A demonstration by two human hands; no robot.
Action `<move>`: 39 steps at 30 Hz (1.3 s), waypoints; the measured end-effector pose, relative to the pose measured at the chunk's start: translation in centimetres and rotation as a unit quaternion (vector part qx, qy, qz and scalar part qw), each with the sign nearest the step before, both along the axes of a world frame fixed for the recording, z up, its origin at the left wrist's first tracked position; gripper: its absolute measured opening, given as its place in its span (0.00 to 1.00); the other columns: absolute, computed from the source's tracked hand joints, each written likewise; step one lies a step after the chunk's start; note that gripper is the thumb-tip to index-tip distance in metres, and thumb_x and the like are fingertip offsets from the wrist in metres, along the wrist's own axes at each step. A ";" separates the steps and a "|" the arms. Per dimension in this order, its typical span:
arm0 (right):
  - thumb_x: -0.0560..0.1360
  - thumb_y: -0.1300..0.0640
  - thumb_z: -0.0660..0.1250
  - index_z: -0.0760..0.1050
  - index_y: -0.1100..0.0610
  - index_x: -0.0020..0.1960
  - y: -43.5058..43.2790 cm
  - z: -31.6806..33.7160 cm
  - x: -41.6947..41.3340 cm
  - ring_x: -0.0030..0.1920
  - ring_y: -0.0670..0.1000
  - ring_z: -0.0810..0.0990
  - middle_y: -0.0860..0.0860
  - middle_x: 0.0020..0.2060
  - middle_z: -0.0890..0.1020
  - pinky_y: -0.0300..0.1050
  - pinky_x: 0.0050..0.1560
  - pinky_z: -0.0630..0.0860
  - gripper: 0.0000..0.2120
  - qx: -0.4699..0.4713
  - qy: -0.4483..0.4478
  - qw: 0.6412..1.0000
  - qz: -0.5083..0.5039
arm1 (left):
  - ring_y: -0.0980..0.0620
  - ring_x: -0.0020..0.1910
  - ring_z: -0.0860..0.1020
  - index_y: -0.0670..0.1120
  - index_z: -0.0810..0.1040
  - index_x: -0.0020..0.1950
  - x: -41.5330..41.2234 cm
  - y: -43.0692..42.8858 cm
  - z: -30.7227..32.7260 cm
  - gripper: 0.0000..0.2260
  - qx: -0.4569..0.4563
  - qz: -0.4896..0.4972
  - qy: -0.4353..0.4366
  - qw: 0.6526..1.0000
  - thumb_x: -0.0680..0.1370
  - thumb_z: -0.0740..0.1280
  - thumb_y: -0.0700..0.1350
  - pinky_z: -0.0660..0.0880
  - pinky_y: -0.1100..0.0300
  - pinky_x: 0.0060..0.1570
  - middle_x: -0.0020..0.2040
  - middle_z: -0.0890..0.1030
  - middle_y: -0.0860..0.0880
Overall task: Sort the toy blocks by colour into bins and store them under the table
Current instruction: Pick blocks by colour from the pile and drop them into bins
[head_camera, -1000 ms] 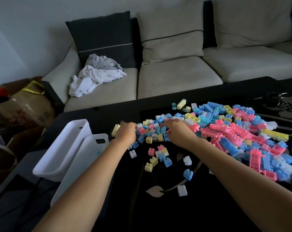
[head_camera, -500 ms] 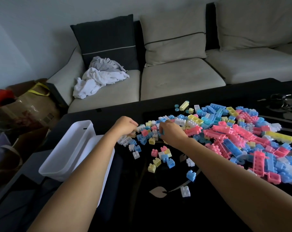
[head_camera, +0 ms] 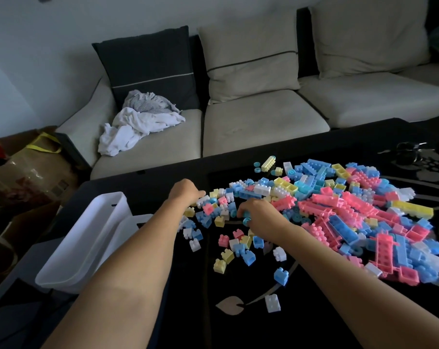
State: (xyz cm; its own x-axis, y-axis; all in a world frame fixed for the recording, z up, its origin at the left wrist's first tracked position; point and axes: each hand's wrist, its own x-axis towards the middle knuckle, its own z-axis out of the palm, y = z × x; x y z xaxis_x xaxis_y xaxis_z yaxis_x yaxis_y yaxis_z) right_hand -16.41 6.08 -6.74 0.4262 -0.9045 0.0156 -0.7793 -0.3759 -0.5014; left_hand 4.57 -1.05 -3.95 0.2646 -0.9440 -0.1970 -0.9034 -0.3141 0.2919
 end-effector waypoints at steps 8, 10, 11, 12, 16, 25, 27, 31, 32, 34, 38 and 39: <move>0.73 0.59 0.69 0.75 0.55 0.62 -0.1 0.1 0.0 0.52 0.53 0.78 0.53 0.55 0.80 0.44 0.49 0.75 0.17 -0.019 0.035 0.999 0.020 | 0.50 0.41 0.77 0.41 0.77 0.46 -2.2 -0.5 1.6 0.19 0.053 -0.036 -0.051 0.997 0.74 0.68 0.58 0.72 0.59 0.39 0.44 0.80 0.47; 0.73 0.60 0.69 0.76 0.56 0.58 0.0 0.1 0.2 0.53 0.53 0.78 0.52 0.54 0.79 0.44 0.50 0.75 0.13 -0.019 0.034 0.999 0.020 | 0.52 0.36 0.74 0.42 0.74 0.41 -2.8 -0.5 2.0 0.17 0.092 -0.028 -0.063 0.993 0.77 0.65 0.56 0.69 0.60 0.36 0.42 0.79 0.47; 0.73 0.62 0.68 0.77 0.56 0.56 0.2 0.1 0.2 0.53 0.53 0.78 0.52 0.54 0.79 0.44 0.51 0.75 0.11 -0.019 0.030 0.999 0.018 | 0.53 0.36 0.74 0.42 0.75 0.42 -3.1 -0.4 2.2 0.15 0.112 -0.024 -0.063 0.991 0.78 0.64 0.54 0.69 0.60 0.36 0.44 0.80 0.47; 0.74 0.64 0.67 0.78 0.56 0.54 0.4 0.0 0.2 0.53 0.53 0.78 0.52 0.53 0.80 0.44 0.52 0.76 0.10 -0.021 0.023 0.999 0.012 | 0.52 0.38 0.75 0.41 0.77 0.45 -3.2 -0.5 2.3 0.13 0.127 -0.026 -0.064 0.990 0.79 0.63 0.51 0.70 0.60 0.39 0.47 0.81 0.47; 0.74 0.70 0.62 0.78 0.58 0.53 1.1 -0.3 0.3 0.52 0.54 0.78 0.54 0.54 0.79 0.47 0.52 0.76 0.13 -0.023 0.006 1.000 -0.008 | 0.52 0.39 0.74 0.40 0.77 0.49 -3.6 0.2 2.6 0.09 0.148 -0.047 -0.073 0.985 0.79 0.65 0.46 0.70 0.59 0.41 0.44 0.81 0.47; 0.73 0.70 0.63 0.79 0.57 0.51 1.7 0.1 0.0 0.50 0.53 0.79 0.54 0.53 0.80 0.45 0.51 0.78 0.12 -0.007 -0.016 1.000 -0.022 | 0.48 0.59 0.76 0.47 0.76 0.66 -4.1 3.5 3.9 0.20 0.176 -0.150 -0.077 0.970 0.74 0.69 0.39 0.74 0.57 0.55 0.62 0.77 0.48; 0.72 0.69 0.66 0.79 0.58 0.50 1.7 0.4 -0.4 0.48 0.52 0.80 0.53 0.52 0.81 0.43 0.49 0.78 0.10 -0.002 -0.018 0.999 -0.030 | 0.49 0.58 0.76 0.46 0.78 0.64 -4.4 4.2 3.7 0.18 0.164 -0.164 -0.081 0.969 0.74 0.69 0.39 0.74 0.59 0.52 0.60 0.77 0.48; 0.71 0.65 0.70 0.80 0.56 0.49 2.4 1.4 -1.8 0.44 0.49 0.80 0.50 0.50 0.81 0.40 0.47 0.80 0.09 -0.005 -0.069 0.995 -0.066 | 0.49 0.54 0.78 0.45 0.80 0.59 -4.4 4.8 2.6 0.14 0.143 -0.162 -0.087 0.973 0.74 0.68 0.39 0.75 0.59 0.49 0.58 0.79 0.47; 0.71 0.64 0.71 0.79 0.56 0.49 2.6 1.8 -2.2 0.44 0.48 0.80 0.50 0.50 0.81 0.40 0.47 0.79 0.09 -0.010 -0.090 0.993 -0.079 | 0.49 0.54 0.79 0.45 0.80 0.59 -4.4 4.9 2.6 0.13 0.139 -0.155 -0.084 0.974 0.74 0.68 0.40 0.75 0.59 0.48 0.58 0.80 0.46; 0.70 0.62 0.73 0.78 0.54 0.48 2.8 2.6 -2.8 0.42 0.47 0.79 0.51 0.48 0.80 0.39 0.42 0.78 0.09 -0.005 -0.145 0.983 -0.110 | 0.49 0.54 0.79 0.44 0.80 0.57 -4.2 5.1 2.6 0.12 0.122 -0.137 -0.060 0.981 0.75 0.68 0.42 0.75 0.58 0.49 0.55 0.81 0.46; 0.69 0.63 0.73 0.78 0.55 0.47 2.5 4.1 -3.2 0.46 0.55 0.83 0.57 0.49 0.81 0.51 0.49 0.81 0.09 0.172 -0.362 0.905 -0.142 | 0.49 0.50 0.80 0.42 0.79 0.53 -3.3 6.8 4.9 0.09 0.036 -0.107 0.032 0.993 0.78 0.66 0.46 0.75 0.55 0.53 0.46 0.83 0.47; 0.69 0.64 0.72 0.78 0.57 0.48 2.5 4.4 -3.2 0.50 0.56 0.82 0.59 0.51 0.80 0.51 0.52 0.80 0.09 0.227 -0.420 0.868 -0.136 | 0.49 0.48 0.80 0.42 0.79 0.52 -2.9 7.4 5.7 0.11 0.016 -0.108 0.033 0.994 0.78 0.66 0.48 0.74 0.56 0.50 0.46 0.83 0.47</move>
